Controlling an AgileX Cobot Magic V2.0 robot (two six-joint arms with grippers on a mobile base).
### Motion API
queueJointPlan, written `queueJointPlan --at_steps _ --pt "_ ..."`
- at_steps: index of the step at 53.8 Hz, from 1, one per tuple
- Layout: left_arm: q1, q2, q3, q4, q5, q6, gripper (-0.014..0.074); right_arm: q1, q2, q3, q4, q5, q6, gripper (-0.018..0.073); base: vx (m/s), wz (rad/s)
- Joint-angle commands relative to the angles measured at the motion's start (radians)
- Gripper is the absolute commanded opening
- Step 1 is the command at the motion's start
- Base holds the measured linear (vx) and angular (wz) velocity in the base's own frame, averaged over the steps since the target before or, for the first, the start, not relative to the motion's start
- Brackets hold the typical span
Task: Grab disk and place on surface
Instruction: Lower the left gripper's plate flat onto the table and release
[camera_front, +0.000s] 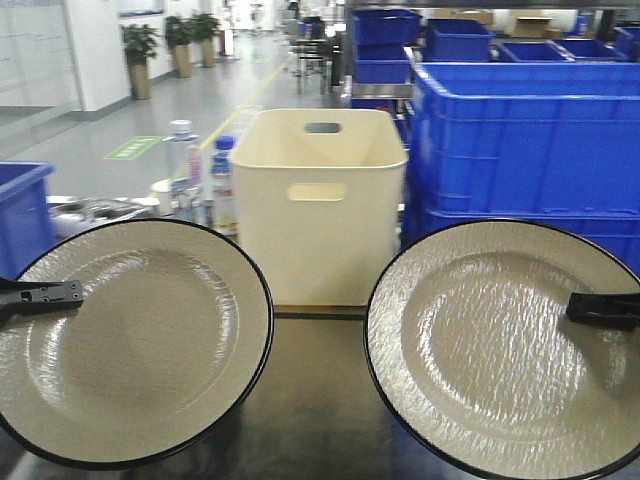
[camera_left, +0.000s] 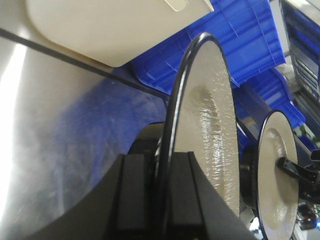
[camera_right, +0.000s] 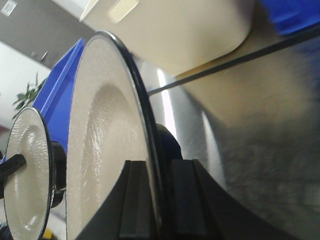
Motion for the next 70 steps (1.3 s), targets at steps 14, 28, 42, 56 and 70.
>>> queueJointPlan --at_steps 14,28,42,56,70 --pt "-0.002 -0.045 -0.033 -0.137 0.065 -0.016 -0.0008 -0.006 -0.033 -0.033 0.132 0.025 0.001 -0.0009 0.13 -0.3" --pt "-0.002 -0.045 -0.033 -0.137 0.065 -0.016 -0.0008 -0.006 -0.033 -0.033 0.132 0.022 0.0 -0.0009 0.05 -0.13" --pt "-0.002 -0.045 -0.033 -0.137 0.067 -0.016 -0.0008 -0.006 -0.033 -0.033 0.134 0.021 0.0 -0.0009 0.01 -0.02" --pt "-0.002 -0.045 -0.033 -0.14 0.065 -0.016 -0.0008 -0.006 -0.033 -0.033 0.191 -0.015 0.0 -0.0009 0.0 0.0" --pt "-0.019 -0.045 -0.033 -0.132 0.062 -0.017 -0.0008 -0.006 -0.033 -0.033 0.245 -0.036 -0.037 -0.0009 0.0 0.0"
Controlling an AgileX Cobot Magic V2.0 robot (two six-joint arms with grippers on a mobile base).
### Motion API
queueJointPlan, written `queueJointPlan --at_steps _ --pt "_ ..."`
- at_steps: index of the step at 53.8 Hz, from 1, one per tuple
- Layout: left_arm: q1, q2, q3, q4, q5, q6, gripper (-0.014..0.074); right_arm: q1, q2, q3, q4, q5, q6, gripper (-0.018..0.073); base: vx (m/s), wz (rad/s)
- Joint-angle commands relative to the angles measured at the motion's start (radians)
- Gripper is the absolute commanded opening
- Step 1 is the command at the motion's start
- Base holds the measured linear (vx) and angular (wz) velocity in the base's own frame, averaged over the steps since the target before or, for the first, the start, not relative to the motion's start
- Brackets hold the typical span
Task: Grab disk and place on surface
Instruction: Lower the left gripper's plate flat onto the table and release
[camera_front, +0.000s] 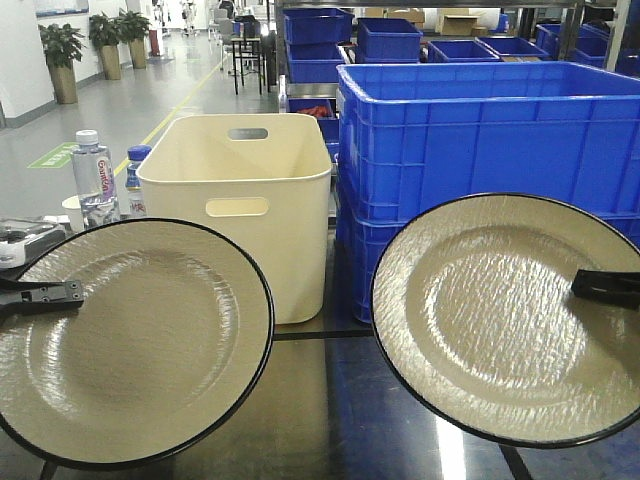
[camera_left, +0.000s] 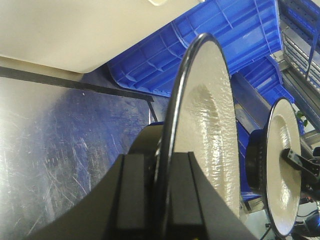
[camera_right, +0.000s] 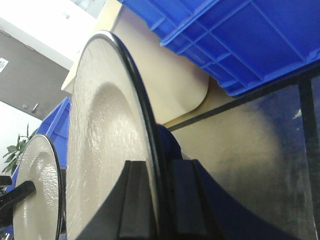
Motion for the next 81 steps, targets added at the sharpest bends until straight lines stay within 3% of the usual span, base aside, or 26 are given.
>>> queueJointPlan --at_steps 1,7,18,27,34,46,55,74,81 --pt "-0.024 -0.044 -0.033 -0.131 0.06 -0.016 -0.0008 -0.003 -0.033 -0.033 0.165 0.014 -0.022 -0.0009 0.0 0.0" --pt "-0.097 -0.027 -0.033 -0.134 0.014 -0.016 -0.0008 -0.003 -0.033 -0.033 0.194 0.003 -0.036 -0.0009 0.0 0.0" --pt "-0.253 0.049 -0.033 -0.134 -0.188 -0.016 -0.0004 -0.003 -0.033 -0.033 0.209 -0.007 -0.036 -0.0009 0.0 0.0" --pt "-0.355 0.134 -0.033 -0.152 -0.263 -0.016 -0.0004 -0.003 -0.033 -0.033 0.209 -0.007 -0.039 -0.0009 0.0 0.0" --pt "-0.431 0.215 -0.033 -0.204 -0.296 -0.001 -0.0002 -0.003 -0.033 -0.033 0.209 -0.007 -0.056 -0.0009 0.0 0.0" --pt "-0.526 0.334 -0.034 -0.304 -0.31 0.104 0.0029 -0.003 -0.033 -0.033 0.209 -0.006 -0.059 -0.0009 0.0 0.0" --pt "-0.556 0.374 -0.034 -0.303 -0.306 0.16 0.0141 -0.003 -0.033 -0.033 0.209 -0.005 -0.059 -0.0009 0.0 0.0" --pt "-0.564 0.378 -0.034 -0.3 -0.342 0.348 0.056 -0.003 -0.033 -0.033 0.209 -0.003 -0.063 -0.0009 0.0 0.0" --pt "-0.548 0.363 -0.036 -0.298 -0.361 0.394 0.0613 -0.003 -0.032 -0.033 0.209 -0.004 -0.063 -0.0009 0.0 0.0"
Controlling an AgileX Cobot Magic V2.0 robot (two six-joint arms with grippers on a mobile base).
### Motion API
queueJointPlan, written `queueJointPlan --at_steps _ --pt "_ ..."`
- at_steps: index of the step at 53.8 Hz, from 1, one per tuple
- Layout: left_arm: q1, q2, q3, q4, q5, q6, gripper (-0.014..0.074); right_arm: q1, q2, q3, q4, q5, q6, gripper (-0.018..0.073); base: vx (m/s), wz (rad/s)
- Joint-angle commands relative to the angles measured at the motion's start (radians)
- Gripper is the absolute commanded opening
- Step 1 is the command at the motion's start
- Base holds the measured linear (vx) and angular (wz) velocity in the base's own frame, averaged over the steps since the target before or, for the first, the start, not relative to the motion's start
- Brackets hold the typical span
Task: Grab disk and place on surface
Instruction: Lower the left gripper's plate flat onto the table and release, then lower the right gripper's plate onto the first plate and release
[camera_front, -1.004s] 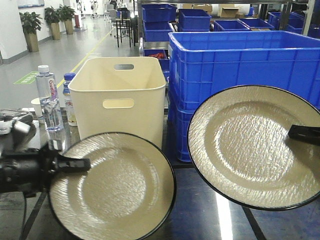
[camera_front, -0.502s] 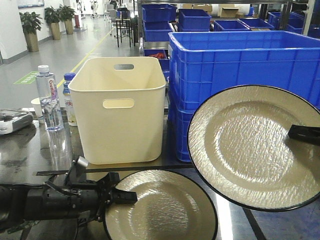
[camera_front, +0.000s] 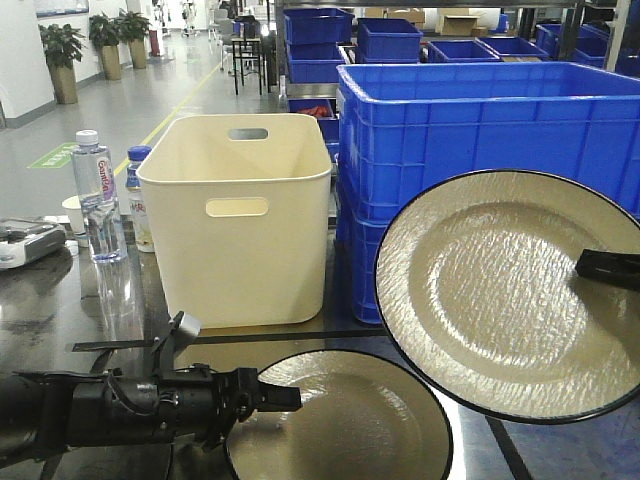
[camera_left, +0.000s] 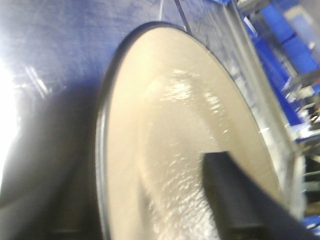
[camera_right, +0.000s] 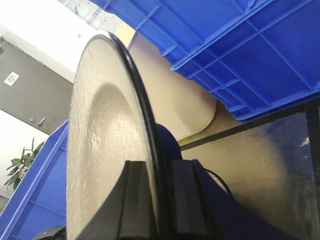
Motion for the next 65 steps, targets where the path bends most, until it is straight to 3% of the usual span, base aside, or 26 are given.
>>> queueJointPlan --at_steps 1,10,21,27,34,36,48,57,65 --pt "0.015 -0.048 -0.022 -0.083 0.0 0.042 0.0613 -0.003 -0.03 -0.033 0.133 0.023 0.001 -0.0009 0.0 0.0" --pt "0.104 -0.124 -0.022 -0.082 0.015 0.066 0.0594 0.006 -0.002 -0.033 0.136 0.017 0.002 -0.0009 0.0 0.0" --pt "0.257 -0.305 -0.022 -0.024 0.126 0.069 0.0507 0.116 0.09 -0.033 0.157 -0.004 -0.011 -0.0009 0.0 0.0" --pt "0.325 -0.426 -0.022 0.035 0.165 0.048 0.0356 0.199 0.14 -0.033 0.187 -0.054 -0.026 -0.0009 0.0 0.0" --pt "0.378 -0.566 -0.022 0.102 0.135 -0.002 0.0034 0.319 0.192 -0.033 0.209 -0.148 -0.053 -0.0009 0.0 0.0" --pt "0.386 -0.596 -0.022 0.117 0.12 -0.019 -0.0011 0.353 0.207 -0.033 0.209 -0.168 -0.054 -0.0009 0.0 0.0" --pt "0.395 -0.7 -0.022 0.23 0.083 -0.091 -0.0007 0.514 0.309 -0.033 0.205 -0.226 -0.076 -0.0003 0.0 0.0" --pt "0.395 -0.712 -0.022 0.267 0.093 -0.139 -0.0007 0.535 0.336 -0.033 0.164 -0.241 -0.117 0.0064 0.0 0.0" --pt "0.395 -0.712 -0.022 0.266 0.117 -0.14 -0.0007 0.533 0.336 -0.033 0.145 -0.251 -0.123 0.0203 0.0 0.0"
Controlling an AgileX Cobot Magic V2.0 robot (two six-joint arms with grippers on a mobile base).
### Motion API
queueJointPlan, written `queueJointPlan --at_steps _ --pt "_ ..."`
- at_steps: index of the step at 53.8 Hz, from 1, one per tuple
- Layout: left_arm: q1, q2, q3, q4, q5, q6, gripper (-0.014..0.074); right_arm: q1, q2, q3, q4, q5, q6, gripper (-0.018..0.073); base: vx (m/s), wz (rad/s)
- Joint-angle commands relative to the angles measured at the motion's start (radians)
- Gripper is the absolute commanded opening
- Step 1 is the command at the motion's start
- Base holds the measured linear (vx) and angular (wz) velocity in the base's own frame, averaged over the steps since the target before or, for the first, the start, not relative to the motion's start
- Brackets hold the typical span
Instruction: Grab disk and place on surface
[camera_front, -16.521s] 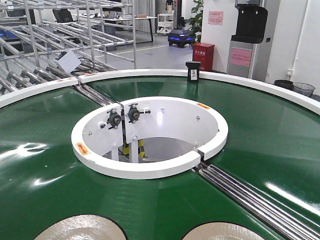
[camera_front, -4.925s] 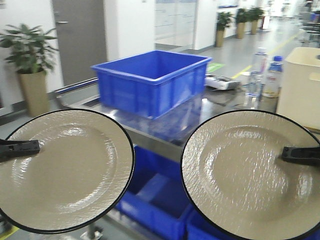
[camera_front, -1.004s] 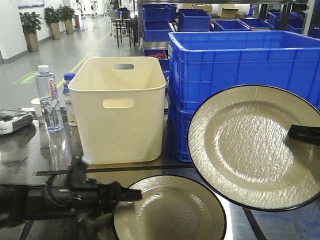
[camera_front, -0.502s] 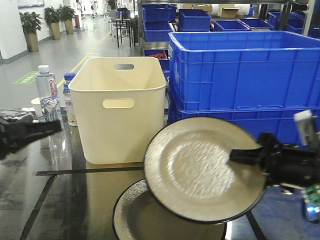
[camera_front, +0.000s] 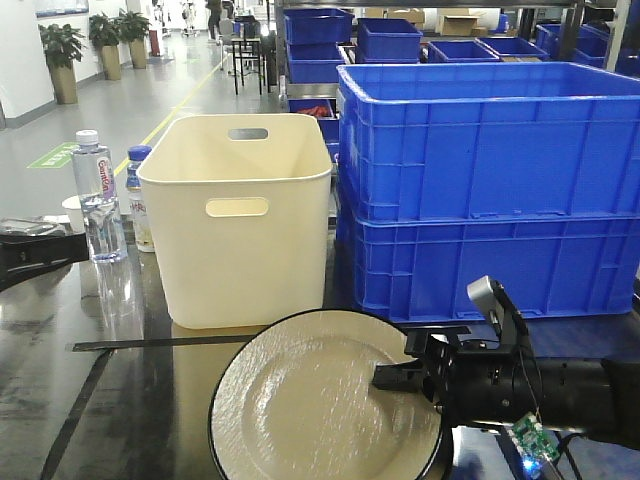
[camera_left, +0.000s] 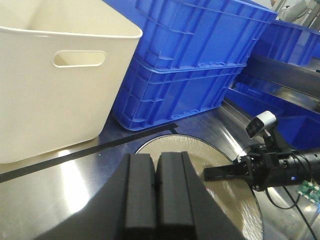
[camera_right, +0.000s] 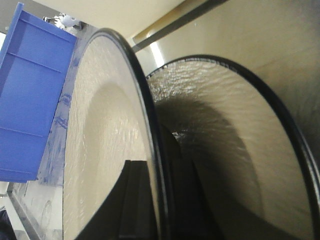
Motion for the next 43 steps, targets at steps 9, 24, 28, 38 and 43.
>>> queueJointPlan --at_steps 9,24,28,38,43 --pt "0.002 -0.026 -0.025 -0.064 0.039 -0.016 -0.0007 -0.006 -0.048 -0.033 0.059 0.031 -0.054 0.0412 0.0 0.0" --pt "0.002 -0.026 -0.025 -0.008 0.042 -0.106 -0.0005 -0.006 -0.086 -0.033 0.059 -0.083 -0.208 0.0585 0.0 0.0" --pt "0.002 -0.026 -0.025 0.086 0.041 -0.173 -0.0004 -0.006 -0.123 -0.033 0.036 -0.186 -0.265 0.0581 0.0 0.0" --pt "0.002 -0.026 -0.025 0.705 -0.03 -0.529 -0.0001 -0.006 -0.348 -0.033 -0.352 -0.466 -0.289 0.0496 0.0 0.0" --pt "0.002 -0.026 -0.023 0.862 -0.069 -0.615 -0.0001 -0.006 -0.41 -0.033 -0.47 -0.47 -0.221 0.0434 0.0 0.0"
